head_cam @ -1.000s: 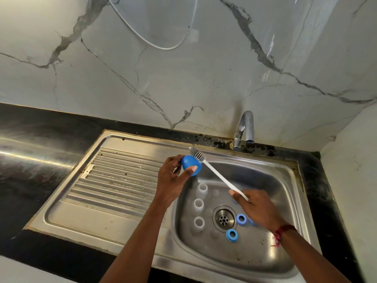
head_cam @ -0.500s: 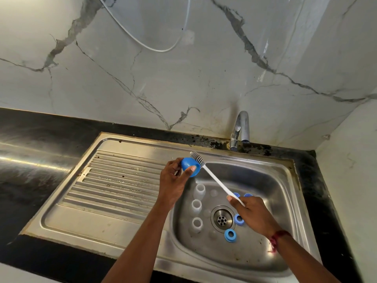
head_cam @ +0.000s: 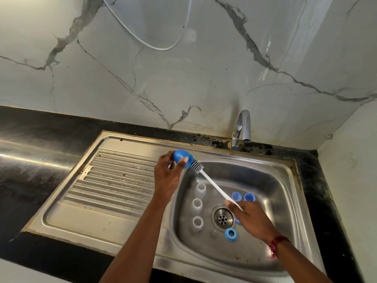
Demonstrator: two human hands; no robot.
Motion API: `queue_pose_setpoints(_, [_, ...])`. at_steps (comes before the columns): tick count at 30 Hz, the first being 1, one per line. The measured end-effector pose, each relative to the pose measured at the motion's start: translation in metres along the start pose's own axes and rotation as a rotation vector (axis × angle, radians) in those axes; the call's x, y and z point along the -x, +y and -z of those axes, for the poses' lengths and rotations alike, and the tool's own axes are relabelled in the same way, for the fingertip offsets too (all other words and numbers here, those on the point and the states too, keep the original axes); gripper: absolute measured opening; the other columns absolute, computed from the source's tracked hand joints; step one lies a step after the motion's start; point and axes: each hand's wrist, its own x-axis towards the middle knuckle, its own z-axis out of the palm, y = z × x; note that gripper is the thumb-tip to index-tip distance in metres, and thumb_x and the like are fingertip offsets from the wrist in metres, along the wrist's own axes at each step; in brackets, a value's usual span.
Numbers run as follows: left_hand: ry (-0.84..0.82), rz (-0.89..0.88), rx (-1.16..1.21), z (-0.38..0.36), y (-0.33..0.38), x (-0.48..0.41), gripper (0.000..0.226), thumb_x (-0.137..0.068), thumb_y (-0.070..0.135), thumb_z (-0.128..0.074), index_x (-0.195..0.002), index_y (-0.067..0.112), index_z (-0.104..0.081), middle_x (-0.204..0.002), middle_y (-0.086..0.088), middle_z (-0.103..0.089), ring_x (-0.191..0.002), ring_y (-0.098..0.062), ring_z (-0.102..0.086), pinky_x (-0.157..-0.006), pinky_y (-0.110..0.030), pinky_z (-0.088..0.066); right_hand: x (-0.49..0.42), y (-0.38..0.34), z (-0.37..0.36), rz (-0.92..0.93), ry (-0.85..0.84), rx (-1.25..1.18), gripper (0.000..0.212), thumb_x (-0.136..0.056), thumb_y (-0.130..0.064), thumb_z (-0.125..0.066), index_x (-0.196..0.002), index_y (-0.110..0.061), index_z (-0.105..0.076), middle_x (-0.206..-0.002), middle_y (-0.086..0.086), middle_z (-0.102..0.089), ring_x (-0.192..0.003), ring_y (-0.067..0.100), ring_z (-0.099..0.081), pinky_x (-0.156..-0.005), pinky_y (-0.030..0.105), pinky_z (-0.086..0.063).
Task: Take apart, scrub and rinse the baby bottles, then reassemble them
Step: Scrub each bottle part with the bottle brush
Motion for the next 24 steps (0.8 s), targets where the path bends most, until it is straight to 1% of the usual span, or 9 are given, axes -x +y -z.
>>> queue_pose_setpoints(3, [-0.047, -0.010, -0.063, -0.004, -0.006, 0.001, 0.035, -0.077, 0.052, -0.071, -0.105, 0.032, -0.066, -0.104, -0.005, -0.064, -0.093, -0.018, -0.063, -0.076, -0.019, -0.053, 0.002, 0.001, 0.001, -0.005, -0.001, -0.017, 0.068, -0.078, -0.077, -0.039, -0.058, -0.012, -0.041, -0.049, -0.002, -0.041, -0.046, 0.007, -0.037, -0.050, 0.019, -0.035])
queue_pose_setpoints(6, [-0.099, -0.042, -0.130, -0.011, -0.013, 0.008, 0.048, -0.072, 0.064, -0.074, -0.108, 0.034, -0.064, -0.104, 0.001, -0.062, -0.091, -0.016, -0.062, -0.078, -0.026, -0.054, -0.001, -0.004, 0.002, -0.026, -0.018, 0.009, 0.066, -0.079, -0.074, -0.039, -0.056, -0.013, -0.044, -0.050, -0.001, -0.046, -0.046, 0.008, -0.041, -0.054, 0.021, -0.040])
queue_pose_setpoints(8, [-0.100, -0.054, -0.144, -0.012, -0.016, 0.011, 0.050, -0.071, 0.065, -0.069, -0.109, 0.034, -0.063, -0.105, 0.002, -0.062, -0.091, -0.015, -0.062, -0.079, -0.033, -0.054, -0.004, -0.007, 0.001, -0.032, -0.027, 0.039, 0.064, -0.081, -0.072, -0.039, -0.057, -0.013, -0.046, -0.052, 0.001, -0.049, -0.048, 0.009, -0.045, -0.057, 0.023, -0.044])
queue_pose_setpoints(11, [-0.071, -0.055, -0.182, -0.008, -0.019, 0.010, 0.053, -0.070, 0.067, -0.066, -0.111, 0.033, -0.062, -0.108, 0.003, -0.062, -0.092, -0.015, -0.060, -0.082, -0.037, -0.054, -0.005, -0.008, 0.000, -0.021, -0.034, 0.052, 0.064, -0.082, -0.072, -0.039, -0.058, -0.013, -0.045, -0.053, 0.002, -0.050, -0.050, 0.009, -0.047, -0.058, 0.024, -0.046])
queue_pose_setpoints(14, [0.010, -0.027, -0.153, -0.002, -0.021, 0.005, 0.054, -0.070, 0.067, -0.066, -0.112, 0.032, -0.063, -0.110, 0.003, -0.063, -0.093, -0.015, -0.062, -0.083, -0.038, -0.055, -0.001, -0.002, 0.000, -0.011, -0.036, 0.053, 0.070, -0.078, -0.078, -0.039, -0.059, -0.011, -0.045, -0.052, 0.000, -0.045, -0.048, 0.009, -0.040, -0.055, 0.026, -0.041])
queue_pose_setpoints(16, [0.017, -0.024, -0.152, 0.000, -0.023, 0.002, 0.054, -0.070, 0.068, -0.066, -0.111, 0.033, -0.063, -0.110, 0.002, -0.064, -0.097, -0.015, -0.063, -0.087, -0.038, -0.055, 0.002, 0.000, 0.003, -0.007, -0.035, 0.053, 0.073, -0.076, -0.081, -0.037, -0.059, -0.010, -0.044, -0.052, -0.001, -0.042, -0.048, 0.009, -0.037, -0.054, 0.024, -0.037])
queue_pose_setpoints(20, [0.031, 0.012, -0.123, -0.002, -0.026, 0.001, 0.041, -0.070, 0.070, -0.068, -0.103, 0.046, -0.062, -0.110, 0.003, -0.066, -0.098, -0.019, -0.065, -0.089, -0.044, -0.057, 0.004, -0.004, 0.011, -0.001, -0.054, 0.041, 0.061, -0.079, -0.075, -0.040, -0.052, -0.021, -0.046, -0.050, -0.003, -0.042, -0.047, 0.008, -0.037, -0.054, 0.022, -0.037])
queue_pose_setpoints(22, [0.032, 0.007, -0.131, -0.002, -0.025, 0.002, 0.046, -0.069, 0.070, -0.067, -0.105, 0.042, -0.062, -0.110, 0.002, -0.065, -0.099, -0.018, -0.065, -0.088, -0.040, -0.057, 0.003, -0.005, 0.014, 0.005, -0.062, 0.047, 0.055, -0.088, -0.065, -0.047, -0.045, -0.030, -0.050, -0.049, -0.004, -0.042, -0.046, 0.007, -0.038, -0.054, 0.024, -0.037])
queue_pose_setpoints(24, [0.019, 0.001, -0.137, -0.004, -0.022, 0.004, 0.052, -0.069, 0.068, -0.068, -0.109, 0.035, -0.063, -0.111, 0.002, -0.064, -0.100, -0.016, -0.064, -0.089, -0.035, -0.055, 0.000, -0.006, 0.015, 0.006, -0.071, 0.070, 0.057, -0.093, -0.059, -0.050, -0.041, -0.036, -0.050, -0.048, -0.003, -0.044, -0.046, 0.009, -0.040, -0.056, 0.026, -0.041])
